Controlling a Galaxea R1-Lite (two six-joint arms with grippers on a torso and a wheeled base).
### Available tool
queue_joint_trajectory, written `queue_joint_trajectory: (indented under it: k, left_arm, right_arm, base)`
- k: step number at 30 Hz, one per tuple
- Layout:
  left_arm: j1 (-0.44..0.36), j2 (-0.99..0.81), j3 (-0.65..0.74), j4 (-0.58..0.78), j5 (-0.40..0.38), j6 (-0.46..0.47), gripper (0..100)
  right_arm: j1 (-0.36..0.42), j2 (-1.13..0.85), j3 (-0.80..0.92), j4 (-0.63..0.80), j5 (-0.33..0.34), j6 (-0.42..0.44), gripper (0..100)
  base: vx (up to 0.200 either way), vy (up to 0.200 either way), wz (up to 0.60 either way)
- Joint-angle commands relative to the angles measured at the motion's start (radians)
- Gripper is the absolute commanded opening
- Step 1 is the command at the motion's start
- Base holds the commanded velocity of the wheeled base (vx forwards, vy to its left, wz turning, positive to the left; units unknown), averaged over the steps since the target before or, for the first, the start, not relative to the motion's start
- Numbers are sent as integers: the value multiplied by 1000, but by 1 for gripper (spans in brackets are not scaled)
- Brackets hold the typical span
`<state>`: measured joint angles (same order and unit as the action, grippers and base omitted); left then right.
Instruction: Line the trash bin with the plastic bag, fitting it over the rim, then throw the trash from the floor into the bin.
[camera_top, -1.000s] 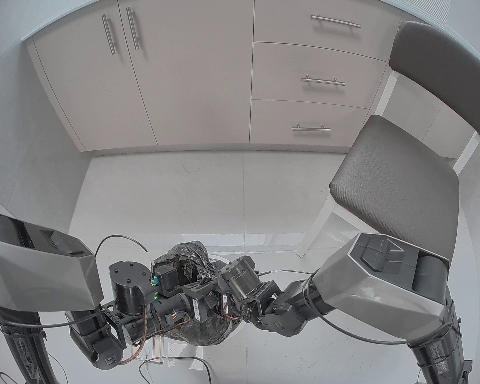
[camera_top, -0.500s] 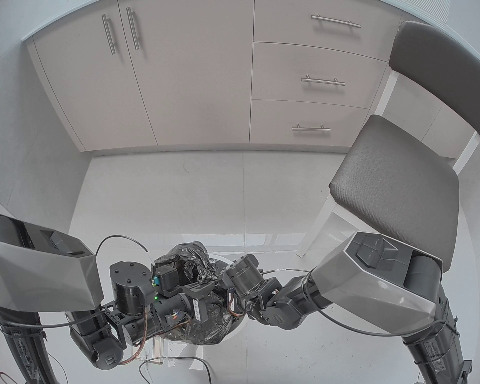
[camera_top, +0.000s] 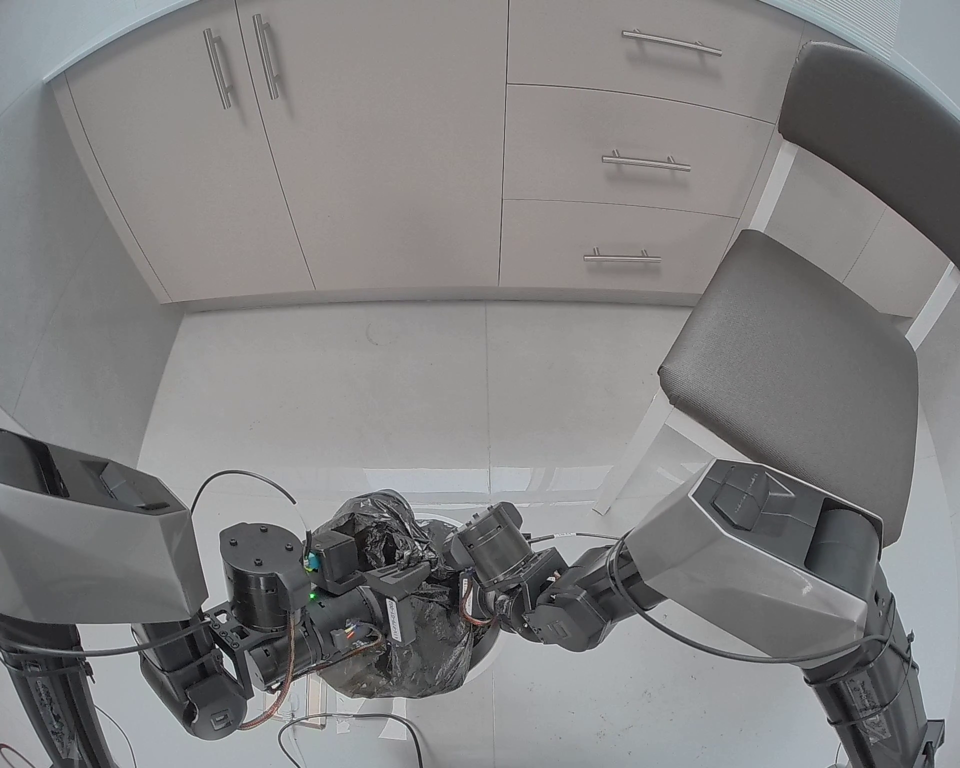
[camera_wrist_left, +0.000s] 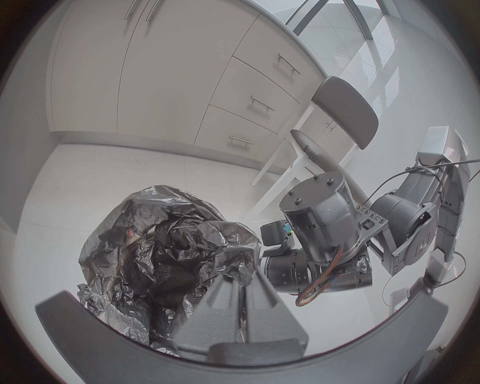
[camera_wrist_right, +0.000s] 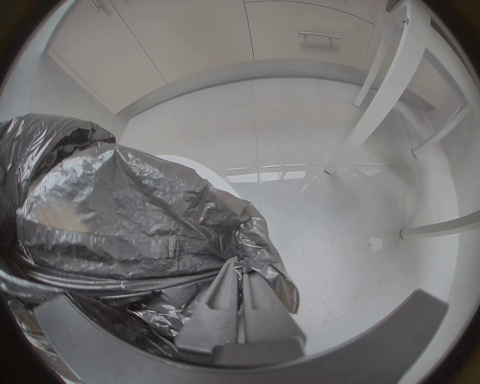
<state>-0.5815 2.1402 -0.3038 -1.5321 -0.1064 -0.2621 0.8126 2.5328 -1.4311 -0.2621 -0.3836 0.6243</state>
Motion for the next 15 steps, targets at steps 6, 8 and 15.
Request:
queue_joint_trajectory:
  k: [6, 8, 15]
  left_arm:
    - [0, 3, -1, 0, 1, 0, 0]
    - [0, 3, -1, 0, 1, 0, 0]
    - [0, 4, -3, 0, 1, 0, 0]
  right_arm:
    - [20, -40, 11, 1, -1, 0, 100]
    - [30, -52, 29, -2, -1, 2, 100]
    - [42, -120, 97, -2, -9, 32, 100]
  base:
    - [0, 0, 0]
    - [0, 0, 0]
    - [0, 0, 0]
